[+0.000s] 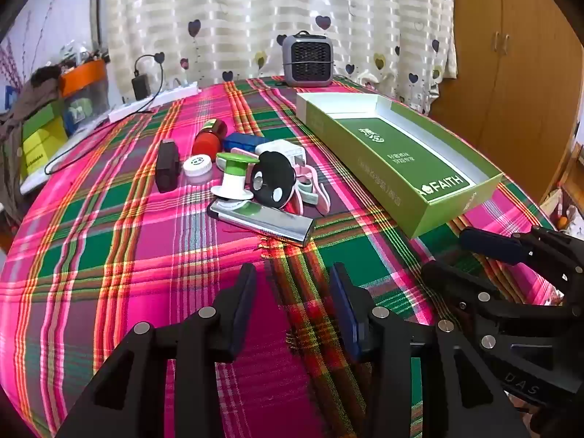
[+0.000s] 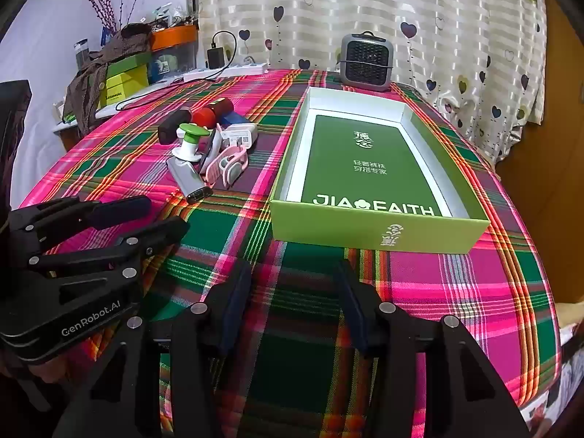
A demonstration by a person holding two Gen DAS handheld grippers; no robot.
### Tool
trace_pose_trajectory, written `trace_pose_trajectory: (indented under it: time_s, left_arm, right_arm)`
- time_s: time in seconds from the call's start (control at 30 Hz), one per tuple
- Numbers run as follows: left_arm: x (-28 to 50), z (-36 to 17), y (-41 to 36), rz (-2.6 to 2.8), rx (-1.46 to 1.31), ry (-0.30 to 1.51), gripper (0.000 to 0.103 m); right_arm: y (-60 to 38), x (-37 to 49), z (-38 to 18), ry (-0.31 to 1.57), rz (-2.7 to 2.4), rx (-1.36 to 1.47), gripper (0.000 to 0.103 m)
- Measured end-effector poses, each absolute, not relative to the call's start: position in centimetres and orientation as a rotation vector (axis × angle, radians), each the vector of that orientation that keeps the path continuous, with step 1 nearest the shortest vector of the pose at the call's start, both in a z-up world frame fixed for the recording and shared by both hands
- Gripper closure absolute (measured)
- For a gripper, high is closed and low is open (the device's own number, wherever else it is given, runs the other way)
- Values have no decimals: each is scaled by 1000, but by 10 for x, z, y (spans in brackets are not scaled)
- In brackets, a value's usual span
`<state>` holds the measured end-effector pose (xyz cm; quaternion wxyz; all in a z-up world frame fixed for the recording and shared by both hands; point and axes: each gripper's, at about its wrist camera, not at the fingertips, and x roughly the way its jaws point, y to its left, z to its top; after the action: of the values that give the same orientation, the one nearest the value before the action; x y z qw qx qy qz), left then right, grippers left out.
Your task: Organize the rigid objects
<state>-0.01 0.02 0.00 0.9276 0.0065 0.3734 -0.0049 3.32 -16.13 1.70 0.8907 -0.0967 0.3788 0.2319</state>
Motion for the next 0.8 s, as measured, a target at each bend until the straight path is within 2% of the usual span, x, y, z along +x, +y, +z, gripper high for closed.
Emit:
trace_pose_trajectory:
  time_s: [0.8]
  left_arm:
    - [0,0,0,-12,8,766,62]
  right_arm:
    - [-161,33,16,784,479,-203,54]
